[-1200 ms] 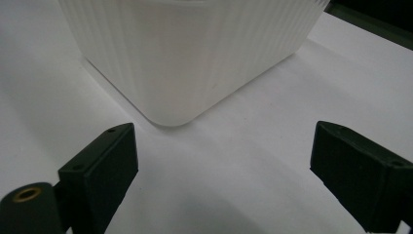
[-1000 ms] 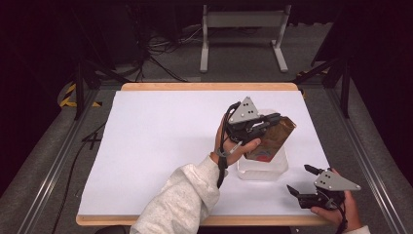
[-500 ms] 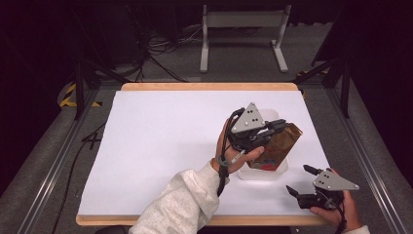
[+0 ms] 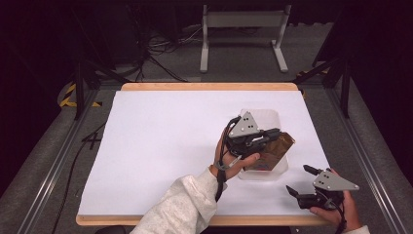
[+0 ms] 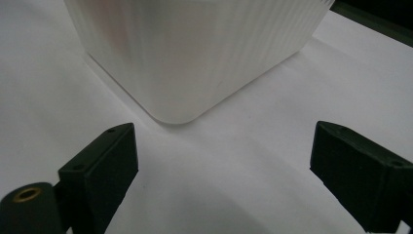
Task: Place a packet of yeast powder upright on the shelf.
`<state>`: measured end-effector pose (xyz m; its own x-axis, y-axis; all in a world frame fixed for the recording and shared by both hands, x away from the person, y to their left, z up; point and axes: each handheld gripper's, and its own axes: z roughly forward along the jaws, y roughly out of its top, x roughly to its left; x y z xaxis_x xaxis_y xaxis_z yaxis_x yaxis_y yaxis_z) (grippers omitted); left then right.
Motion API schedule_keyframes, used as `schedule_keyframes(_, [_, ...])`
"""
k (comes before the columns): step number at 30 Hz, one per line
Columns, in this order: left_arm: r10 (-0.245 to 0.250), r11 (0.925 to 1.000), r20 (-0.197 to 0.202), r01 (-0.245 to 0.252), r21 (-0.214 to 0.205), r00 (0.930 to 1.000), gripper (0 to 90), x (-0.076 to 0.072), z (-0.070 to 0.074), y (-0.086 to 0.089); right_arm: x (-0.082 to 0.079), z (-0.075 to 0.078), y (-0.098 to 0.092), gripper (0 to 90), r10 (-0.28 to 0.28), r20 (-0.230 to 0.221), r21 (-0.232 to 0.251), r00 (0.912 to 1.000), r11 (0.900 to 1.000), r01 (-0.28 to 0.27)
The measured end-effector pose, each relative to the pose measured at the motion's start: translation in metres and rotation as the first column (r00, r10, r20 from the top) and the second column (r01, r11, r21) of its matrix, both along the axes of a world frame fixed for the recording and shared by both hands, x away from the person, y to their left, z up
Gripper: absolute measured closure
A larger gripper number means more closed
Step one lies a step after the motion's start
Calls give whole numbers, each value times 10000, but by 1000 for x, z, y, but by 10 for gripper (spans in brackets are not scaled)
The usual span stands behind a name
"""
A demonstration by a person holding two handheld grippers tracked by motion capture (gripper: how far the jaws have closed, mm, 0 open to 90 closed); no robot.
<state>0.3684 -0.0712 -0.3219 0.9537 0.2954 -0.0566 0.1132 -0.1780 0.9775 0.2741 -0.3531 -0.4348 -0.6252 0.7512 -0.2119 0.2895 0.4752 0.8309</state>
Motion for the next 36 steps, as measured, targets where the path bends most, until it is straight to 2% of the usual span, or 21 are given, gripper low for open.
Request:
schedule_keyframes(3, [-21, 9999, -120, 23, 151, 9999, 863, 1, -10, 3, 1, 0, 0, 109, -14, -25, 9, 10000, 10000, 14])
schedule_keyframes(8, [-78, 9995, -208, 84, 305, 9998, 862, 1, -17, 7, 0, -1, 0, 109, -35, -42, -49, 10000, 10000, 35])
schedule_keyframes(12, [-69, 9993, -245, 79, 375, 9997, 861, 2, -20, 13, 0, 0, 0, 109, -41, -27, -42, 10000, 10000, 41])
schedule_keyframes(17, [163, 9980, -148, -154, 606, 9998, 860, 2, -23, 26, 0, -1, 1, 109, -40, -59, -94, 10000, 9999, 40])
schedule_keyframes(20, [240, 9978, -256, -224, 623, 9994, 859, 4, -26, 35, 0, -1, 0, 110, -83, -41, -76, 10000, 9999, 83])
schedule_keyframes(23, [117, 9984, -329, -98, 557, 9994, 859, 3, -28, 43, 0, -1, 1, 111, -99, -18, -104, 9999, 9999, 99])
schedule_keyframes(36, [91, 9963, -13, -89, 852, 10000, 854, 2, -29, 52, 0, -2, 1, 111, -114, -71, -173, 9999, 9998, 113])
